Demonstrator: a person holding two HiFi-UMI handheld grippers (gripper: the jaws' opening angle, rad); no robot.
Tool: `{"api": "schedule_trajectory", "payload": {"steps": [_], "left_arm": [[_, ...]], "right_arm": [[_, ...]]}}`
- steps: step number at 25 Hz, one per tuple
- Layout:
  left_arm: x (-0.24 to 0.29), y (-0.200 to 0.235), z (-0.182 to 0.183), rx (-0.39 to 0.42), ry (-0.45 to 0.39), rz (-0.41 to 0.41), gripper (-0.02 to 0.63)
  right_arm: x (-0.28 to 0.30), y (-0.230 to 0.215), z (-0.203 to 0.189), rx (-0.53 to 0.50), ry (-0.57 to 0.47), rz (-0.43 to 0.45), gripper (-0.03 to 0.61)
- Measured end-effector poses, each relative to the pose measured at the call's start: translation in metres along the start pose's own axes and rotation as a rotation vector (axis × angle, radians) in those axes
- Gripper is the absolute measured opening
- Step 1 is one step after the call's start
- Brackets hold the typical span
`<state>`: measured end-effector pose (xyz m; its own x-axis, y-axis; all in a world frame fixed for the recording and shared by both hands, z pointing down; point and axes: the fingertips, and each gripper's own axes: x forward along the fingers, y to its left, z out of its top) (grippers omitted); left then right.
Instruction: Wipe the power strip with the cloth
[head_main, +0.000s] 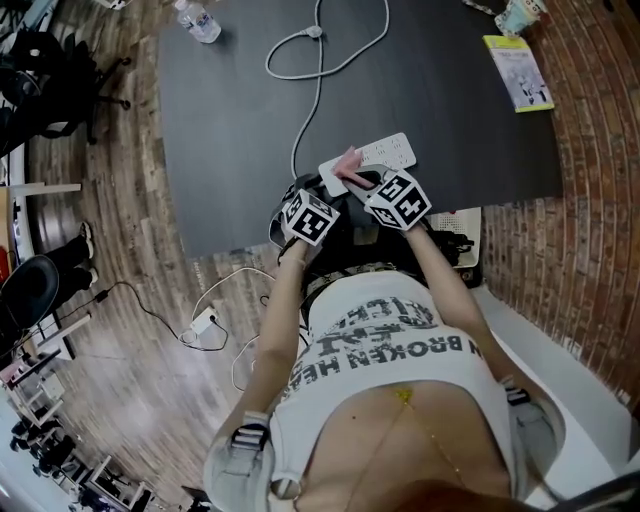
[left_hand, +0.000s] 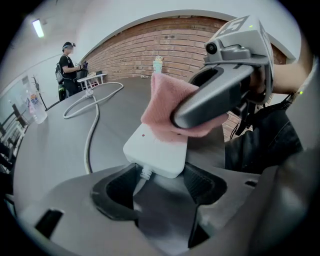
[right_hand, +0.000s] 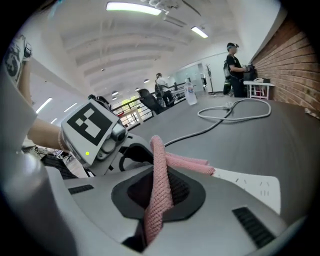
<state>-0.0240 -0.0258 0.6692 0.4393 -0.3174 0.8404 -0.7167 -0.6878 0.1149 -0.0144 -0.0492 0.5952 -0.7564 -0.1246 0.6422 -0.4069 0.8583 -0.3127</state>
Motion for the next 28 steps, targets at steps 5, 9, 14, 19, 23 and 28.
{"api": "schedule_trajectory", "payload": {"steps": [5, 9, 14, 19, 23, 28], "left_arm": [[0.002, -0.001, 0.001, -0.001, -0.005, 0.004, 0.279], [0.002, -0.002, 0.001, 0.0, -0.007, 0.003, 0.279], [-0.001, 0.001, 0.0, -0.001, -0.011, 0.004, 0.279], [-0.002, 0.002, 0.0, -0.001, -0.012, 0.001, 0.279], [-0.002, 0.001, 0.0, -0.001, -0.013, 0.002, 0.279], [-0.001, 0.0, 0.0, 0.0, -0.009, 0.003, 0.279]], "right_arm": [[0.022, 0.021, -0.009, -0.042, 0.07, 0.05, 0.016], [0.032, 0.024, -0.02, -0.078, 0.139, 0.037, 0.016], [0.036, 0.024, -0.02, -0.064, 0.13, 0.031, 0.015], [0.037, 0.027, -0.019, -0.127, 0.139, -0.003, 0.016], [0.037, 0.027, -0.02, -0.171, 0.152, -0.023, 0.015], [0.033, 0.023, -0.022, -0.161, 0.148, -0.041, 0.015]]}}
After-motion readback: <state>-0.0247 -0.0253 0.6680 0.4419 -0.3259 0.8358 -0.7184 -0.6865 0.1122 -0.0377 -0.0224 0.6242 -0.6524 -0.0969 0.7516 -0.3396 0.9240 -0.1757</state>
